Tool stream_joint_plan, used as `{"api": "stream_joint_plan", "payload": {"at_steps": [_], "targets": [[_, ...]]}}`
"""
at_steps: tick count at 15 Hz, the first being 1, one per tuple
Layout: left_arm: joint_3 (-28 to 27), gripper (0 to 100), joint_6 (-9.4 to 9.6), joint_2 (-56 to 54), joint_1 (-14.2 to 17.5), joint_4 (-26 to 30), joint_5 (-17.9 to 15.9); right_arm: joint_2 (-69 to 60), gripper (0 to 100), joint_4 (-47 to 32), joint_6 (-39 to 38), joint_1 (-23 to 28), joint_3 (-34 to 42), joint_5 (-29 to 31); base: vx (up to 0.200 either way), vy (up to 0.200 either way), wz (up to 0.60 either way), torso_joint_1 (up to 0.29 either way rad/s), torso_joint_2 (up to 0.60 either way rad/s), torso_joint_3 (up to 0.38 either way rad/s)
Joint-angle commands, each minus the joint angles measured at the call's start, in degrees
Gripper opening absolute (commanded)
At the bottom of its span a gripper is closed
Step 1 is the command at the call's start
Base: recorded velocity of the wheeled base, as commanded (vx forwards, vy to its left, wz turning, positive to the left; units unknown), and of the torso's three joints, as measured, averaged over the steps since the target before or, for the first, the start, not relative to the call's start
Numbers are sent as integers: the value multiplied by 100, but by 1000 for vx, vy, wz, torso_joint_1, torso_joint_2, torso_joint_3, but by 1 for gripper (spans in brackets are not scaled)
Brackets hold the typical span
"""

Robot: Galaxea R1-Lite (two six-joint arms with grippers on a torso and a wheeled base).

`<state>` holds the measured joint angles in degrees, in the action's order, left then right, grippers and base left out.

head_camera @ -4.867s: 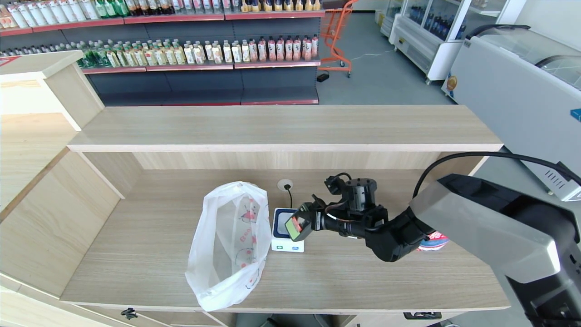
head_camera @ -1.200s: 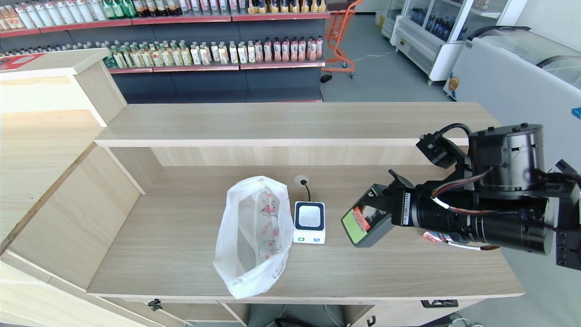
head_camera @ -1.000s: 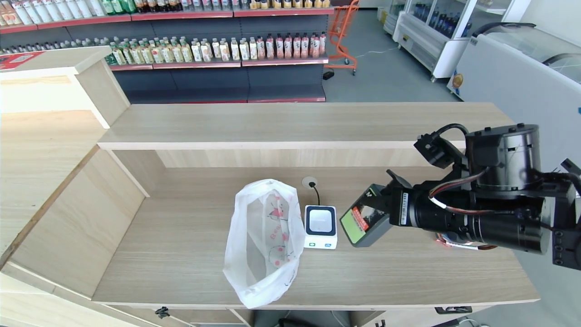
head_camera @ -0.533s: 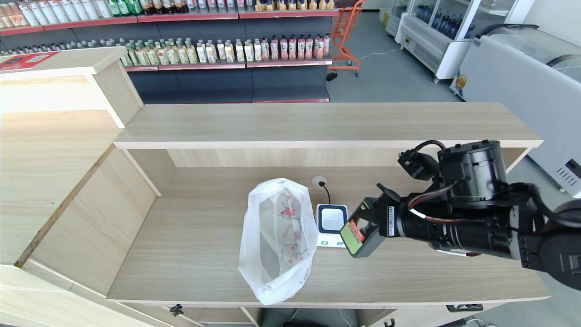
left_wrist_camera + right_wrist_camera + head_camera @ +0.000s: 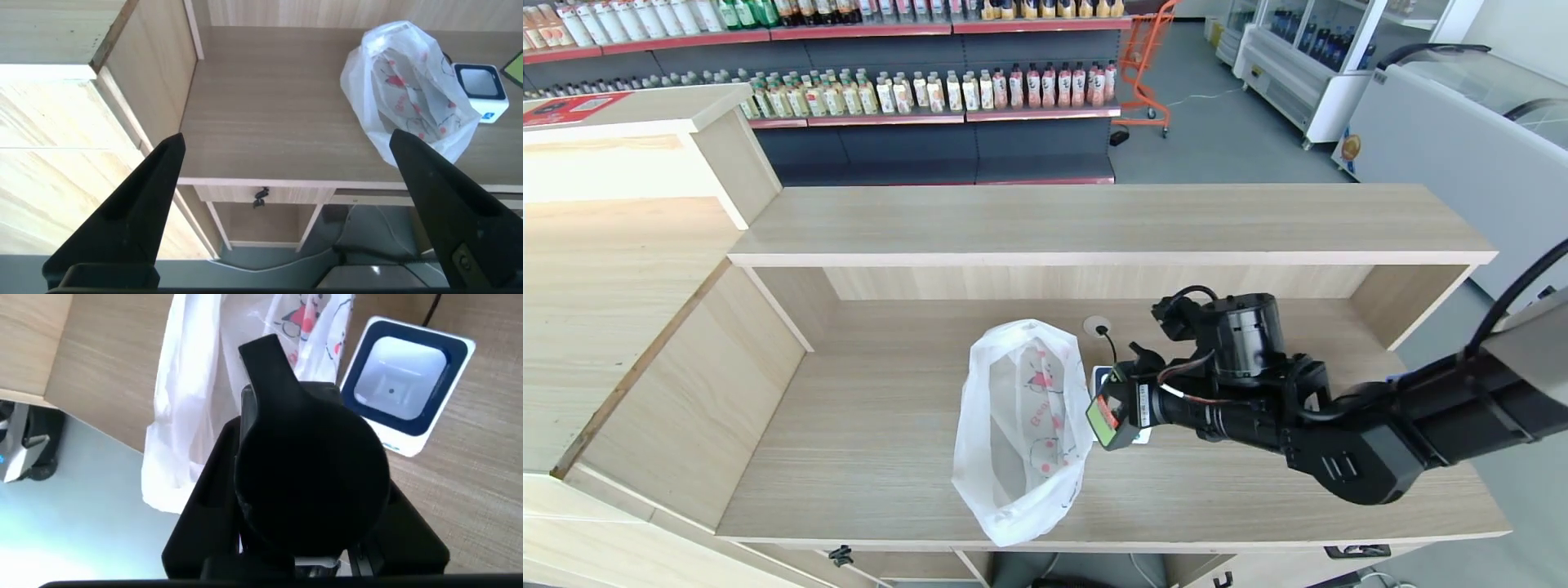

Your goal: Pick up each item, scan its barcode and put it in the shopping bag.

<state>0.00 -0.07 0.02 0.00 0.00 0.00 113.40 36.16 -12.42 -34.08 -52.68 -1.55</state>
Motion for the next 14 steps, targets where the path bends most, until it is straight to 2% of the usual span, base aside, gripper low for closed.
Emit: {"api": "stream_joint_plan", "payload": {"at_steps": [1, 2, 8, 11, 14], "targets": [[0, 100, -1, -2, 0, 0, 0, 1132, 0, 331, 302, -46, -647, -21, 0, 0, 0, 0, 0, 0], [0, 100, -1, -2, 0, 0, 0, 1501, 0, 418, 785, -37, -920, -56, 0, 0, 0, 0, 0, 0], [0, 100, -1, -2, 0, 0, 0, 2609, 0, 726, 1805, -265, -2010, -74, 0, 0, 0, 0, 0, 0], [0, 100, -1, -2, 0, 0, 0, 2846, 0, 717, 1884, -362, -2476, -82, 0, 0, 0, 0, 0, 0], [0, 100, -10, -2, 0, 0, 0, 3004, 0, 735, 2200, -353, -2449, -65, 0, 0, 0, 0, 0, 0]]}}
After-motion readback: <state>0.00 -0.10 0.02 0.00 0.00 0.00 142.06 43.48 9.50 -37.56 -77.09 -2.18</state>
